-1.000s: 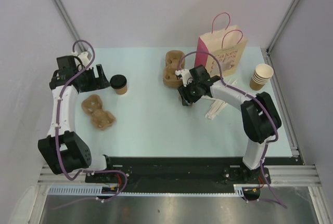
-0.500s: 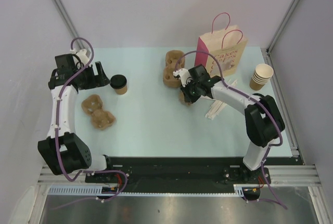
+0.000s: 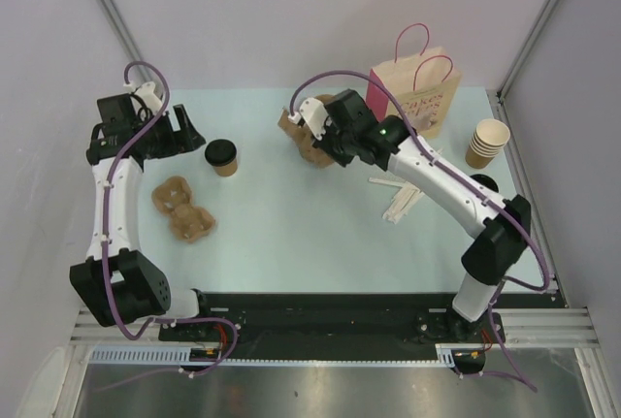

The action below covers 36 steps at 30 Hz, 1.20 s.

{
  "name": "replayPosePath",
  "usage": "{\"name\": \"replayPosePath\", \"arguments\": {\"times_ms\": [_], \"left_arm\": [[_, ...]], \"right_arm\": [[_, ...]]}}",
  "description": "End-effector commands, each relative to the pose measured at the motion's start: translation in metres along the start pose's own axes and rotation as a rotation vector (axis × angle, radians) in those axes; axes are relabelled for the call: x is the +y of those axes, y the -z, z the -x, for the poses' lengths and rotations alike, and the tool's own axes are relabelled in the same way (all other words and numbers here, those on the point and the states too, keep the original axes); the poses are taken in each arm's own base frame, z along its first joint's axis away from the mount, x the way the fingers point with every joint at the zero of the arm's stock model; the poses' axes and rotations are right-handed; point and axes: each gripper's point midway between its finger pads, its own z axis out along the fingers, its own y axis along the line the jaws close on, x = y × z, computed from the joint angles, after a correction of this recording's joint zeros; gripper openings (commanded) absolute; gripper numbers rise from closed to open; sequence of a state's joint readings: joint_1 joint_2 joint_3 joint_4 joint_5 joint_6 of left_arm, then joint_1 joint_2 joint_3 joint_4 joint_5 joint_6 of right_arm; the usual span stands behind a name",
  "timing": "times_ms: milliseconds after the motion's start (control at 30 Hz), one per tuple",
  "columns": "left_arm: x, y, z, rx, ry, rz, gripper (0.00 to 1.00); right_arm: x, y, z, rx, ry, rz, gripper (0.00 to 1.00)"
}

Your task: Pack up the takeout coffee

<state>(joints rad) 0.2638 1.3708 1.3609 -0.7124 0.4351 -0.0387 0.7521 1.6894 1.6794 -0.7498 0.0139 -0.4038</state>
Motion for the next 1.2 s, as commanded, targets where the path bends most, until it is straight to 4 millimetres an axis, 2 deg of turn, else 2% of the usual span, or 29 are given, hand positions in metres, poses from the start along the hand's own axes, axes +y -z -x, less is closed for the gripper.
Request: {"name": "replayPosePath", "arguments": {"times_ms": [0, 33, 67, 100, 133, 167, 233, 400, 467, 700, 800, 933, 1033, 1167], "left_arm": [[-0.013, 0.007, 0.026, -0.077, -0.016, -0.037, 0.88], [-0.012, 0.007, 0.026, -0.079, -0.014, -0.033, 0.88], [-0.013, 0.008, 0.027, -0.083, -0.018, -0.036, 0.88], [-0.013, 0.008, 0.027, -0.082, -0.016, -0.033, 0.88], [-0.011, 0.008, 0.026, -0.083, -0.018, -0.027, 0.88], [-0.011, 0.009, 0.027, -0.086, -0.023, -0.022, 0.88], [-0.009, 0.011, 0.027, -0.090, -0.032, -0.013, 0.88], [-0.006, 0.009, 0.025, -0.086, -0.024, -0.001, 0.88], [-0.004, 0.007, 0.024, -0.082, -0.022, 0.002, 0.88], [0.000, 0.001, 0.026, -0.077, -0.018, 0.005, 0.89], [0.001, -0.002, 0.025, -0.070, -0.013, 0.005, 0.89], [0.003, -0.006, 0.025, -0.059, -0.006, 0.008, 0.89], [0.005, -0.005, 0.025, -0.051, -0.011, 0.018, 0.89], [0.009, -0.001, 0.023, -0.054, -0.014, 0.034, 0.90]], "right_arm": [[-0.033, -0.020, -0.004, 0.146, 0.142, -0.118, 0.00], [-0.046, -0.018, 0.008, 0.136, 0.165, -0.168, 0.00], [-0.052, -0.021, 0.009, 0.157, 0.187, -0.182, 0.00], [-0.057, -0.039, 0.002, 0.198, 0.189, -0.182, 0.00], [-0.064, -0.041, 0.003, 0.211, 0.186, -0.199, 0.00], [-0.073, -0.037, 0.015, 0.195, 0.187, -0.218, 0.00], [-0.084, -0.046, 0.012, 0.228, 0.198, -0.258, 0.00], [-0.108, -0.046, 0.020, 0.244, 0.239, -0.389, 0.00], [-0.108, -0.047, 0.023, 0.247, 0.235, -0.403, 0.00], [-0.123, -0.024, 0.051, 0.170, 0.226, -0.521, 0.00], [-0.127, -0.037, 0.039, 0.195, 0.272, -0.544, 0.00], [-0.125, -0.068, 0.016, 0.265, 0.329, -0.540, 0.00], [-0.119, -0.087, 0.009, 0.301, 0.359, -0.525, 0.00], [-0.102, -0.096, 0.013, 0.292, 0.347, -0.477, 0.04]]}}
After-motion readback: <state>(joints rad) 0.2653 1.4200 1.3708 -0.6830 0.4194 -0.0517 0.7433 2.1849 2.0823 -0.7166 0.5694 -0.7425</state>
